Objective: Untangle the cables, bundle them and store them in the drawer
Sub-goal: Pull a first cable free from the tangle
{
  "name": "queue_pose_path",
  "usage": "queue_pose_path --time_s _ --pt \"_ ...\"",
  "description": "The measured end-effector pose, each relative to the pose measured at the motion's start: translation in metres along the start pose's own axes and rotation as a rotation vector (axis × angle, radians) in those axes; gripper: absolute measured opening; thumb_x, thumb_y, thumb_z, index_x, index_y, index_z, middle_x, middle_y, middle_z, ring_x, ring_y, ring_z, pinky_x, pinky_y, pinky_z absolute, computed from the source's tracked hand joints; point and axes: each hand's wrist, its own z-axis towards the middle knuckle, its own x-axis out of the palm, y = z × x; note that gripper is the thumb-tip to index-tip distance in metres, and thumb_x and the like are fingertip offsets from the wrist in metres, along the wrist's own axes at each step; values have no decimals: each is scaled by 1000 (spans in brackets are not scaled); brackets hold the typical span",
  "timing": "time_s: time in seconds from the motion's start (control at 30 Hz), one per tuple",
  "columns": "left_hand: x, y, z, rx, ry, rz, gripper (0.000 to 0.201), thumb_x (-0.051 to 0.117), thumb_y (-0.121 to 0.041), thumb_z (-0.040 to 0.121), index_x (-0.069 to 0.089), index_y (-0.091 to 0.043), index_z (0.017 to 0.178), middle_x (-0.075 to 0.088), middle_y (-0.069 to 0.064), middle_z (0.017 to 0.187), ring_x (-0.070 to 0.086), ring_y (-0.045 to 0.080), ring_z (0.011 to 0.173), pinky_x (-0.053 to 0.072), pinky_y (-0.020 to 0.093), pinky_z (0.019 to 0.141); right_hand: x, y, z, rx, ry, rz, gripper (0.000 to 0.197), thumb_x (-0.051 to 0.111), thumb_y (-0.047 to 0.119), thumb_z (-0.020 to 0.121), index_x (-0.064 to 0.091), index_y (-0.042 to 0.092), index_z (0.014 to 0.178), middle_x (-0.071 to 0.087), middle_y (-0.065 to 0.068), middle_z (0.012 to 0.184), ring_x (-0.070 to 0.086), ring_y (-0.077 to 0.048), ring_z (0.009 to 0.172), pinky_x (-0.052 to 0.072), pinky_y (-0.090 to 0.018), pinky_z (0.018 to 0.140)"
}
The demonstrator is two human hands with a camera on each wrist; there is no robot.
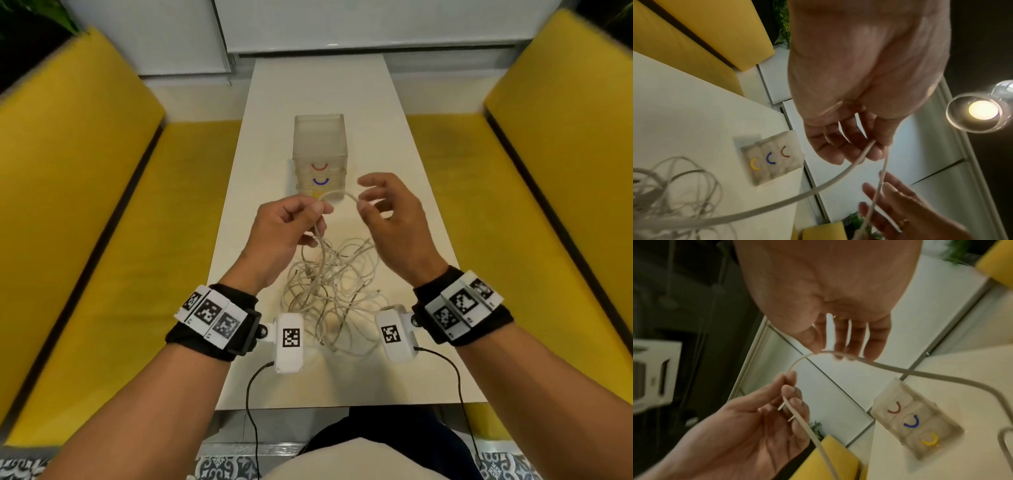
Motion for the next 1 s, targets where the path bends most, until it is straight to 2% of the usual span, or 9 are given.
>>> queue_pose_path --time_s 0.07,0.13,0.23,0.33,0.5,0.67,0.8,0.9,1.0 --pt "2 9 -2 -68 -63 -18 18 57 -12 103 75 -10 98 66 4 72 62 17 68 56 30 62 6 -5 -12 -83 -92 -137 31 65 10 88 57 16 118 58 1 109 54 -10 90 40 -14 73" --pt "5 13 -2 -92 -94 -70 17 57 -11 103 74 -8 101 66 5 73 64 18 68 58 29 61 15 -10 -26 -124 -64 -180 21 66 16 87 57 19 106 59 3 97 53 -10 82 44 -22 71" --pt "10 9 1 -86 -82 -144 17 57 -11 102 72 -4 105 66 8 76 65 19 68 58 28 62 32 -22 -41 120 347 -287 25 67 43 89 58 28 107 66 8 81 63 -8 72 52 -33 68" --pt "16 4 4 -81 -54 -181 16 59 -11 101 72 -3 106 67 10 79 65 22 73 59 30 64 48 -41 -49 218 511 -157 6 63 30 95 67 25 94 69 9 78 62 -1 70 50 -33 72" --pt "5 23 -1 -104 -14 -21 28 73 -27 89 75 -11 112 74 13 104 67 18 94 57 31 78 42 -36 -38 217 297 37 21 56 14 100 69 16 84 72 3 68 63 -6 59 46 -19 60" --pt "3 51 -18 -189 125 124 22 65 -22 98 76 -2 100 74 11 88 67 10 81 49 18 74 18 -8 -10 240 66 359 20 52 8 102 67 10 88 71 -8 70 62 -22 64 47 -29 51" --pt "2 67 -27 -209 12 -29 38 67 -46 91 72 -10 78 62 7 66 62 19 67 53 28 74 4 10 3 242 -33 555 20 49 11 105 64 9 92 70 -9 74 62 -23 67 49 -32 55" --pt "-3 72 -28 -249 -108 -244 41 61 -42 95 60 -14 65 44 4 60 53 20 60 49 33 72 -3 8 8 286 -145 710 19 48 14 106 61 10 93 70 -8 75 63 -21 67 51 -31 54" --pt "-10 66 -27 -262 -207 -414 38 57 -38 95 52 -11 70 39 2 59 44 16 55 44 33 61 -10 -7 9 368 -212 763 19 47 19 107 61 11 95 70 -7 78 64 -20 68 52 -30 55"
